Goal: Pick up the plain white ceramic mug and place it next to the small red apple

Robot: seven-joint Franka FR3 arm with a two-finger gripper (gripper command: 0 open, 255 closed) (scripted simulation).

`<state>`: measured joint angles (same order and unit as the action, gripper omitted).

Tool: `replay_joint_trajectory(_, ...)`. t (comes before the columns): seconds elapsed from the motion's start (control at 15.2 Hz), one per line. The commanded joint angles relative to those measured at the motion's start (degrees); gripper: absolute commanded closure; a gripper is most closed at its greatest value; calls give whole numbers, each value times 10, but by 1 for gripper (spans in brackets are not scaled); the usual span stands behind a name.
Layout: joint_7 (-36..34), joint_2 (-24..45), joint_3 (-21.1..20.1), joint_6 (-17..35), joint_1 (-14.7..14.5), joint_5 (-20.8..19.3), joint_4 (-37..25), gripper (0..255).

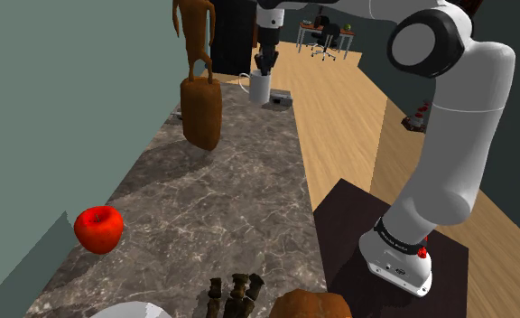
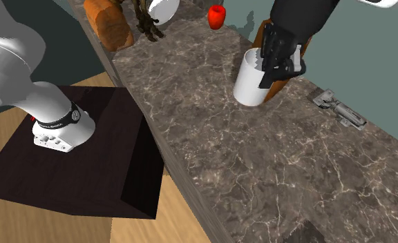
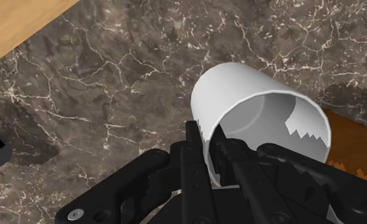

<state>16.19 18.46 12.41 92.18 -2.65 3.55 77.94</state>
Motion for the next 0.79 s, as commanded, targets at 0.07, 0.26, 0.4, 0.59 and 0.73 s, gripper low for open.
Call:
replay_joint_trajectory(0.07,-39,-18,-12,6,-28,-5,23,255)
replay_joint_trajectory(0.26,-77,-30,-25,10,-53,-8,39,255)
replay_joint_trajectory(0.4,-102,-34,-35,12,-70,-9,45,255)
replay_joint_trajectory(0.59,-140,-37,-48,13,-94,-10,47,255)
replay_joint_trajectory(0.73,-165,-35,-57,13,-110,-11,45,255)
